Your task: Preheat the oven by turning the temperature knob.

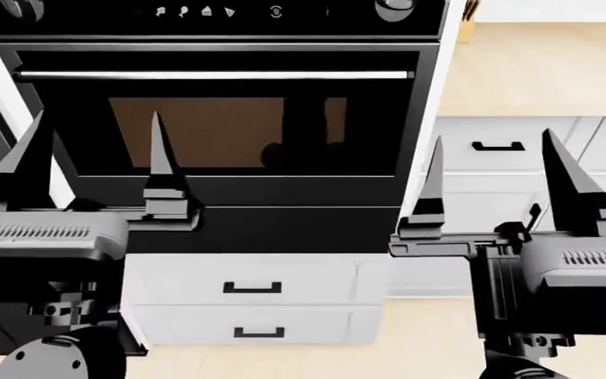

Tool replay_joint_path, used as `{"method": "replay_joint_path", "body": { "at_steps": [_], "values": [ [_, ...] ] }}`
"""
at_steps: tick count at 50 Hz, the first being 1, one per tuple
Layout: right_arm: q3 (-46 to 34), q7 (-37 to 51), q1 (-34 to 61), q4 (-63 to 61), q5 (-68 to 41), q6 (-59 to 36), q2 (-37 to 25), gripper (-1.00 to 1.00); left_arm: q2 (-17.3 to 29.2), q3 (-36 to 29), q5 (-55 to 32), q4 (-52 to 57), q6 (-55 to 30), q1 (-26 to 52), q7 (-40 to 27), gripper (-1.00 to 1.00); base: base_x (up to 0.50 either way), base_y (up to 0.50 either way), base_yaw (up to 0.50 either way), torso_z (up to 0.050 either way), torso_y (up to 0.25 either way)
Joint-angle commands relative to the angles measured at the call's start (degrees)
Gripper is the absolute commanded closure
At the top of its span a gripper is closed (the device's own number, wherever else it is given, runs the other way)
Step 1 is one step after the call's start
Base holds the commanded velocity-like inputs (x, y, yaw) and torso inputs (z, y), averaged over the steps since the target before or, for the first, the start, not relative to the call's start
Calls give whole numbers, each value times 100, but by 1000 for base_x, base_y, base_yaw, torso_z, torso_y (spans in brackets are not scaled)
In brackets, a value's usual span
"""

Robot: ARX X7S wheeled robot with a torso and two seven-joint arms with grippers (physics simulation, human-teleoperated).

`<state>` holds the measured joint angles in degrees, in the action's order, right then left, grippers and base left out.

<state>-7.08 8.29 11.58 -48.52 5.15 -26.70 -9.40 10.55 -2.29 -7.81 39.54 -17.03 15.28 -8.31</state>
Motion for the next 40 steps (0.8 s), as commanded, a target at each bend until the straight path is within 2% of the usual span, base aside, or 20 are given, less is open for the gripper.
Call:
{"method": "replay_joint_path", "body": {
  "at_steps": [1, 11, 24, 28, 40],
  "values": [
    [-9, 10, -38, -106, -120, 56, -49, -100, 50, 13, -81, 84, -37, -11, -55, -100, 0, 500, 0, 0, 0],
    [-19, 70, -4, -147, -122, -48, -78, -100, 86, -25, -85, 63, -1, -12, -97, -100, 0, 461, 0, 0, 0],
    [203, 103, 61, -143, -455, -214, -39, -100, 140, -81, -86, 89, 37, -47, -142, -100, 0, 0, 0, 0, 0],
    [150, 124, 59, -140, -424, -182, -68, -100, 158, -74, -115, 108, 26, -43, -154, -100, 0, -302, 0, 0, 0],
    [-27, 242, 75, 27, -203, 5, -189, -100, 230, -102, -203, 132, 77, -54, -125, -100, 0, 0, 0, 0, 0]
  ]
}}
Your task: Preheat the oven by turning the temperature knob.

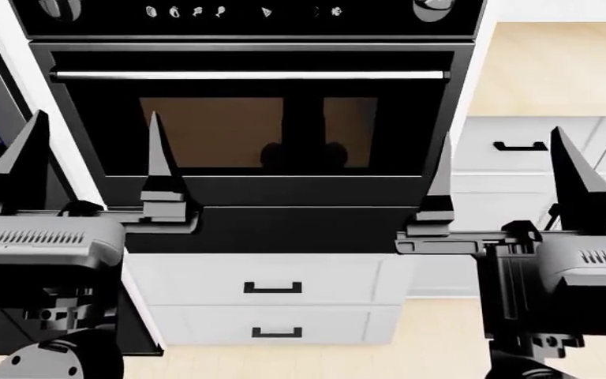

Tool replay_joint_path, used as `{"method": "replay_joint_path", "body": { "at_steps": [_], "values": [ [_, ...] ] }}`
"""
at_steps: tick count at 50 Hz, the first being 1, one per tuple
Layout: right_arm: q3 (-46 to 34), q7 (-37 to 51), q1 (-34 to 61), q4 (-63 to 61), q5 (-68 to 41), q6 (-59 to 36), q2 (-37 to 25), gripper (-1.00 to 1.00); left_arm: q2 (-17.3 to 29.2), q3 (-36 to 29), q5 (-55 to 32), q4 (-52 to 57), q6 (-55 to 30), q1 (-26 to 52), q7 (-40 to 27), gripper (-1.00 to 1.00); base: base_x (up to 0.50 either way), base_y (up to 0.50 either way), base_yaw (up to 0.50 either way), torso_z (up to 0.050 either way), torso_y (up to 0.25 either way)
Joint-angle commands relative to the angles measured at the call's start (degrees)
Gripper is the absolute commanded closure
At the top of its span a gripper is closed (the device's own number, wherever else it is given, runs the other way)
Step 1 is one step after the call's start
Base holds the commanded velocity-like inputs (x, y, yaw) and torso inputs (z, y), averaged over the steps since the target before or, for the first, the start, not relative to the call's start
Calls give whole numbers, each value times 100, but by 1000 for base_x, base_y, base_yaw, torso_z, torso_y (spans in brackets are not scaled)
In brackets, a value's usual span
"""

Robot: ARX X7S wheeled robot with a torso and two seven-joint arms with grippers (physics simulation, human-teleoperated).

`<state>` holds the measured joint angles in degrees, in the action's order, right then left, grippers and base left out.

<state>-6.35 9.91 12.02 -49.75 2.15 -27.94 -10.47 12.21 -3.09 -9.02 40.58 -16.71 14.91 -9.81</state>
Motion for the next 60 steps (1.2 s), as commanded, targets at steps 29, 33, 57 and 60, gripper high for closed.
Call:
{"method": "replay_joint_path", "body": {
  "at_steps": [29, 33, 57, 60],
  "values": [
    [-232, 161, -64, 79, -53, 99, -220, -100, 240, -34, -270, 163, 340, -106, 33, -100, 333, 0, 0, 1, 0],
    [-286, 163, -63, 39, -35, 34, -253, -100, 254, -24, -303, 193, 279, -102, -18, -100, 0, 0, 0, 48, 0],
    [-366, 288, -38, -4, -65, -22, -347, -100, 351, -100, -351, 182, 255, -56, -159, -100, 0, 0, 0, 50, 0],
    [-357, 299, -32, -12, -89, -45, -349, -100, 360, -86, -369, 202, 205, -48, -200, -100, 0, 0, 0, 49, 0]
  ]
}}
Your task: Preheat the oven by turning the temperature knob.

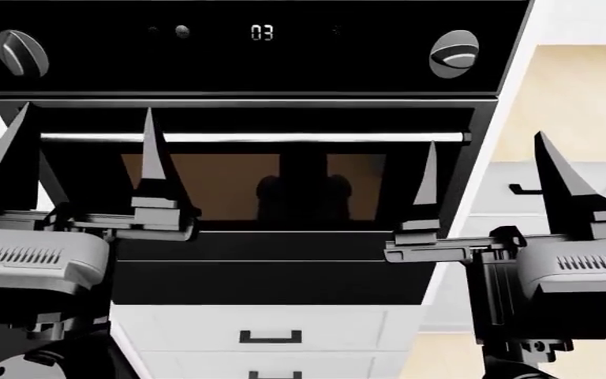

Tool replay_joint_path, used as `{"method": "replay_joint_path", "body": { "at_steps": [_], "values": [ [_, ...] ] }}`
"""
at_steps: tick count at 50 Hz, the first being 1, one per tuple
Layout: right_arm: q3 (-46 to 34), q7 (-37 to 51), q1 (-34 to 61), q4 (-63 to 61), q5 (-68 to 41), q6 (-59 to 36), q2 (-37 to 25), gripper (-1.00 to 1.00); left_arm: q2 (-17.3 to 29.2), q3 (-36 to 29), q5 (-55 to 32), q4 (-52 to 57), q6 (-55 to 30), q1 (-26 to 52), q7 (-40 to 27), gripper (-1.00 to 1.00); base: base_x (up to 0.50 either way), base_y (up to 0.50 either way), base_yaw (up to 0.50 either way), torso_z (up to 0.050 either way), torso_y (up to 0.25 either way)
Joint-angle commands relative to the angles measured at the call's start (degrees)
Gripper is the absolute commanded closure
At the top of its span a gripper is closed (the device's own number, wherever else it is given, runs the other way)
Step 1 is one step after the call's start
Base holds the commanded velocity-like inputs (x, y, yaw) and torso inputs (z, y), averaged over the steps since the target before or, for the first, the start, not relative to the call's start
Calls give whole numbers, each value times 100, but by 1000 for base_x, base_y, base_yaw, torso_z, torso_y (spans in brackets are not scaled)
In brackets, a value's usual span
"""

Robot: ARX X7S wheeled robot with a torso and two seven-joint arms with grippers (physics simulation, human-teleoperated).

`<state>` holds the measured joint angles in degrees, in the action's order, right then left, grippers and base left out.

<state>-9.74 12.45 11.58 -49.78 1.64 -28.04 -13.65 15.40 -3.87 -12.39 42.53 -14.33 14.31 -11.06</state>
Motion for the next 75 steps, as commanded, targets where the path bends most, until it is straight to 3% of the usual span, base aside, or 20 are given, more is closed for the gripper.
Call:
{"method": "replay_joint_path", "body": {
  "at_steps": [1, 33, 42, 51, 58, 67, 75],
  "values": [
    [-10, 46, 16, -12, -54, -57, -27, -100, 43, -9, -11, 11, -52, 18, -101, -100, 0, 0, 0, 37, 0],
    [-106, 139, 54, 5, -69, -86, -126, -100, 152, -92, -42, 7, -59, 54, -258, -100, 0, -107, 0, 1, 0],
    [-275, 315, 333, -23, 384, -740, -204, -100, 189, -54, -118, 13, -103, 88, -297, -100, 0, 0, 0, 0, 0],
    [-1059, 137, 1198, 84, 1315, -2045, -657, -100, 228, -47, -162, 74, -131, 63, -328, -100, 0, 0, 0, 0, 0],
    [-2403, 97, 1755, 516, 2499, -3574, -987, -100, 259, 14, -250, 119, -182, 87, -366, -100, 0, 0, 0, 0, 0],
    [-3529, -185, 2331, 650, 3271, -4309, -1377, -100, 273, -4, -269, 110, -179, 104, -401, -100, 0, 0, 0, 0, 0],
    [-4663, -960, 3435, 739, 3902, -5004, -1719, -100, 296, -33, -280, 90, -155, 88, -410, -100, 0, 0, 0, 0, 0]
  ]
}}
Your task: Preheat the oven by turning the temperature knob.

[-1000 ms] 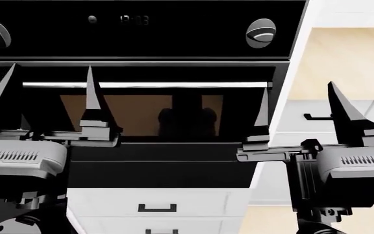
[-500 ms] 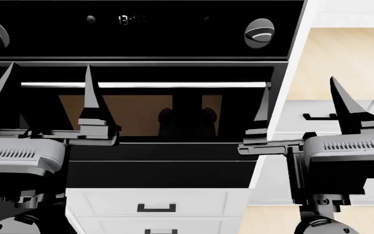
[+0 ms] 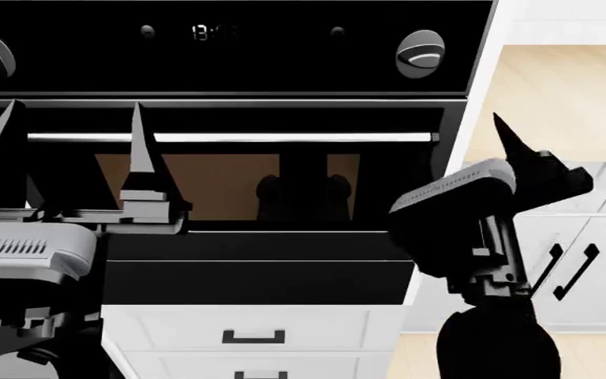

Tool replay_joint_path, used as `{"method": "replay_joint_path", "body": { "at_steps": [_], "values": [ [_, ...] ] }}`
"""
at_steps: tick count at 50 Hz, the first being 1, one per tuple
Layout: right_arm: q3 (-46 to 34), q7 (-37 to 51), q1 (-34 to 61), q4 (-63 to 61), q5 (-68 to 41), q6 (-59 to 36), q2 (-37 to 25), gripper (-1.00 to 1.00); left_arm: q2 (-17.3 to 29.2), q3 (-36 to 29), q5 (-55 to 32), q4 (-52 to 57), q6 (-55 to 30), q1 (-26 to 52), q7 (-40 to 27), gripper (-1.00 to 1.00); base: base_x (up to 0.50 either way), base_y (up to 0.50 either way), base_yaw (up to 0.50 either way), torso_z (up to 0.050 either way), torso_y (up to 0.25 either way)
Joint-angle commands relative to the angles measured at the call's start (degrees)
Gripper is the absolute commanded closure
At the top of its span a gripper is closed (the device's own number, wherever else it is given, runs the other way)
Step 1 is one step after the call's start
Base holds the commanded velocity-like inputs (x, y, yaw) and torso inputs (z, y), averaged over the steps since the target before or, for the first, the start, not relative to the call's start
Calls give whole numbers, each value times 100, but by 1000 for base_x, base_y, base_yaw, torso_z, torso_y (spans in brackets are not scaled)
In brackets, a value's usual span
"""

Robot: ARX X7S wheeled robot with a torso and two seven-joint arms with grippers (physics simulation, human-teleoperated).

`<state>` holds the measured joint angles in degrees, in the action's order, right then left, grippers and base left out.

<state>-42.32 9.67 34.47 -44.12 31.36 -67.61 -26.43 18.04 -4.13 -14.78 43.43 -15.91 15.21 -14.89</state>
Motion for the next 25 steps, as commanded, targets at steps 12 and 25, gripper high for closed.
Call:
{"method": "replay_joint_path", "body": {
  "at_steps": [12, 25],
  "values": [
    [-2253, -1441, 1935, 286, 1253, -1413, -753, -100, 71, -26, -47, 6, 13, -15, -65, -100, 0, 0, 0, 0, 0],
    [-3149, -1822, 2295, 945, 1676, -1721, -941, -100, 96, -65, -25, -5, 9, -5, -116, -100, 0, 0, 0, 0, 0]
  ]
}}
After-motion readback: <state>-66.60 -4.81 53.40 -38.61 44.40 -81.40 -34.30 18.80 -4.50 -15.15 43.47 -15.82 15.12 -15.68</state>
